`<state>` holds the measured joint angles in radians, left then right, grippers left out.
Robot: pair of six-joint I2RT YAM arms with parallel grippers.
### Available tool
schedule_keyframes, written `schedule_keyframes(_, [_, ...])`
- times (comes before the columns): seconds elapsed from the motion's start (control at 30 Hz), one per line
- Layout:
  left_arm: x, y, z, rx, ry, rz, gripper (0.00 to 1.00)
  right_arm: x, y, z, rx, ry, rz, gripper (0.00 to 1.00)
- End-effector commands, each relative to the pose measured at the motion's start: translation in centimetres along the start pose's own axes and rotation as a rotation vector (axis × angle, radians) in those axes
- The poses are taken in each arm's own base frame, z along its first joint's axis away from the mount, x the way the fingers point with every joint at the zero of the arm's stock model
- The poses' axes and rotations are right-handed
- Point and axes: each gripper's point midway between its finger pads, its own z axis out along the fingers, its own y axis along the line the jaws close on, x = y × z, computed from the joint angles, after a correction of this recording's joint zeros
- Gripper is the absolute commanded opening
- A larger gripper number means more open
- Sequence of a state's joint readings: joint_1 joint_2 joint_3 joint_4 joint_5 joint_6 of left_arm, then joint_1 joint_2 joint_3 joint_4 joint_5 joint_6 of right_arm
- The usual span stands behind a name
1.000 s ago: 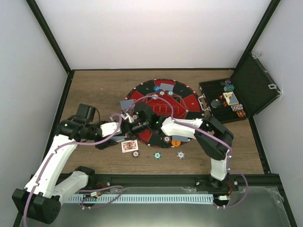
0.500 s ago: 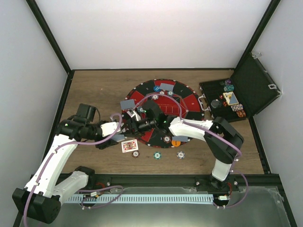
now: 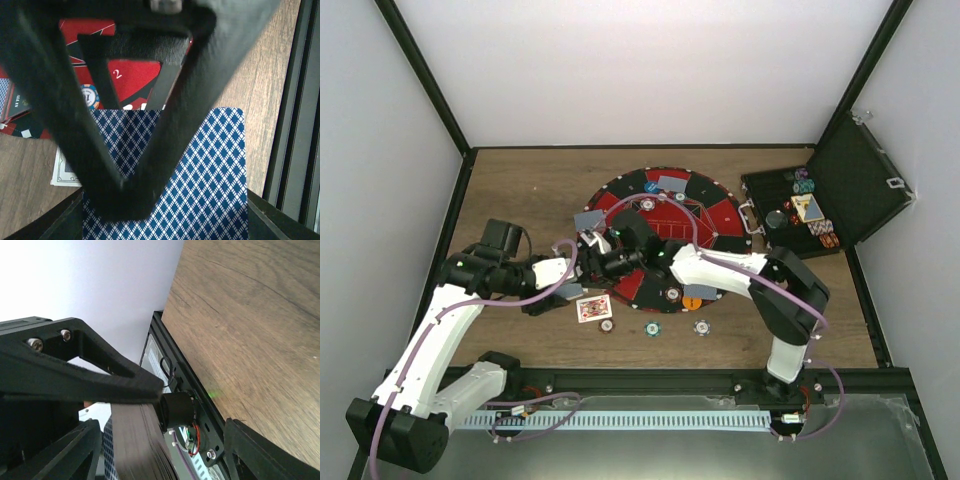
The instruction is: Distribute texas hold em gaming equipment
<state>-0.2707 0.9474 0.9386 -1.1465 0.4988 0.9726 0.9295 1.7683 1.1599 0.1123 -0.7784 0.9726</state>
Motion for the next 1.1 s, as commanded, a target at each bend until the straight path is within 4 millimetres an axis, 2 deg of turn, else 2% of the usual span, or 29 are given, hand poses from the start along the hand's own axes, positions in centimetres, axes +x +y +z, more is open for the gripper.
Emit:
schedule_keyframes(0.0, [-0.7,-0.1,-0.4,0.001,-0.031,0.016,0.04,0.1,1.0,2.1,-0.028,0.046,-0.031,0.69])
schedule_keyframes(0.17, [-0.6,-0.1,-0.4,-0.002,-0.029,0.018,0.04,0.1,0.4,2.8,-0.036,0.058,-0.019,0.69])
schedule_keyframes(0.3, [-0.7,-0.1,-0.5,-0.004,-0.031,0.019,0.04,0.3,-1.2,2.9,0.000,0.065,0.006,0.68])
schedule_keyframes(0.47, [-0.7,-0.1,-0.5,-0.005,-0.030,0.022,0.04,0.2,-3.8,1.5,0.050,0.035,0.054,0.64])
schedule_keyframes(0.7, [-0.8,-0.1,-0.6,-0.005,-0.034,0.024,0.04,0.1,-5.6,-0.7,0.100,-0.004,0.073,0.58])
schedule_keyframes(0.9, [-0.9,0.0,-0.6,-0.007,-0.038,0.023,0.04,-0.2,-5.4,-1.5,0.104,-0.021,0.068,0.54])
schedule_keyframes(1.07, [-0.7,0.0,-0.6,-0.008,-0.031,0.023,0.04,-0.4,-3.8,-2.1,0.078,-0.030,0.046,0.52])
